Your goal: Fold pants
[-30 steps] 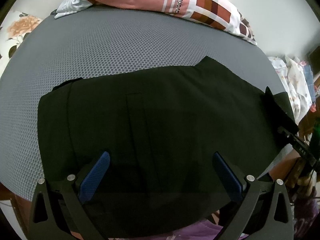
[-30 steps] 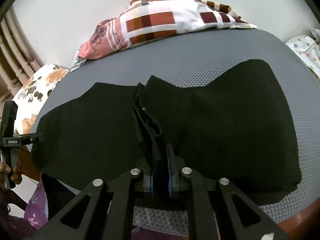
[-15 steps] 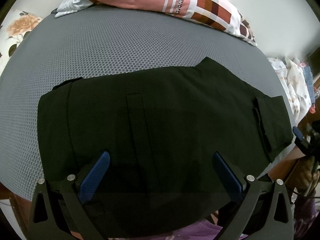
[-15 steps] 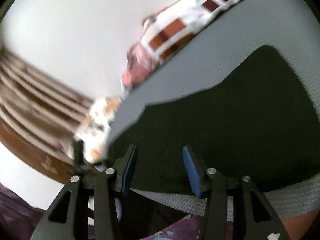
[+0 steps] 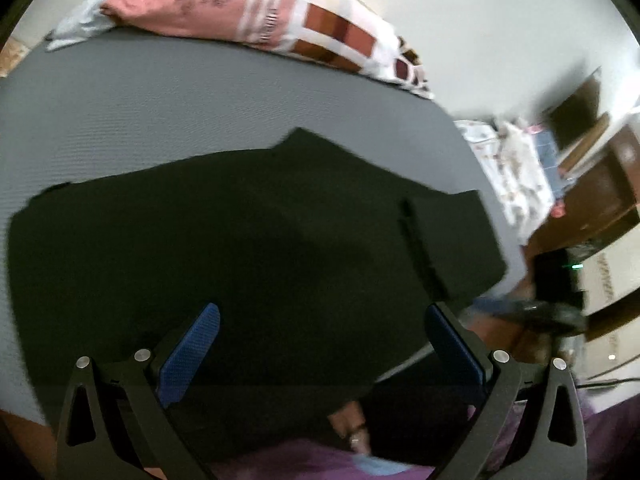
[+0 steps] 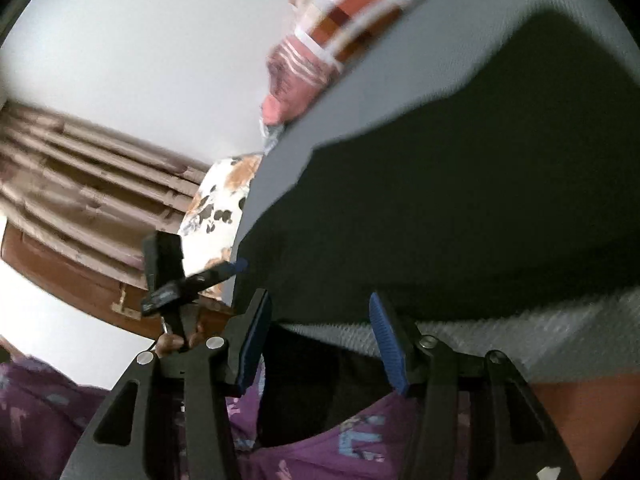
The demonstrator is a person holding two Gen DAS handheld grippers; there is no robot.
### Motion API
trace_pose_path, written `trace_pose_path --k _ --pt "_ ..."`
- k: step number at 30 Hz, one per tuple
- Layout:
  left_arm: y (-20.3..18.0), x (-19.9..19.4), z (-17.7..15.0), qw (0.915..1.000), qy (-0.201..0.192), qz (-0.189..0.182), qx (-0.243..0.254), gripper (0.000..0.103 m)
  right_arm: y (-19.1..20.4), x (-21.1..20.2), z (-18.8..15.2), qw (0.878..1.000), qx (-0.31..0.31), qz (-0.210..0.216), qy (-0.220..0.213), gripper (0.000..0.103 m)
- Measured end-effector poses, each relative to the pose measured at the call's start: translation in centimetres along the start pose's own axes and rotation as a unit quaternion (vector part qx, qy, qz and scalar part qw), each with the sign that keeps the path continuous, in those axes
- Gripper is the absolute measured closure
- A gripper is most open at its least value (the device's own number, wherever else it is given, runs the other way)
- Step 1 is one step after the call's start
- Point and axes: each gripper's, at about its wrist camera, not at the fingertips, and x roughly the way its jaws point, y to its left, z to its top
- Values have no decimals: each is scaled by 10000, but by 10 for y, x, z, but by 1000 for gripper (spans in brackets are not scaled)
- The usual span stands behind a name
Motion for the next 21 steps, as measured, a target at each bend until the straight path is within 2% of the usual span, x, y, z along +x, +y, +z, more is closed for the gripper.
trace_pose_path --k 3,7,9,14,15,16,19,21 --pt "-13 14 8 9998 46 -211 54 1 -17 3 1 9977 652 118 -116 54" --pt "-20 34 19 9993 173 -339 14 1 -30 5 2 9871 1580 58 -243 58" --pt "-21 41 23 9991 195 -388 -10 1 -27 8 0 9844 1740 -30 -276 58" --pt "-23 58 25 9989 307 -363 46 1 -22 12 -3 9775 1974 -344 -662 58" --pt "-22 60 23 9987 329 -379 53 1 -23 10 -3 9767 1997 -336 -711 55" --pt "-22 61 22 9986 352 -382 63 1 -22 12 -4 9752 2060 -228 -771 50" --pt "-21 66 17 9984 461 -323 111 1 -31 16 -8 9632 2488 586 -826 45" --pt "-20 67 16 9982 483 -339 69 1 -34 21 -11 9609 2634 464 -722 46"
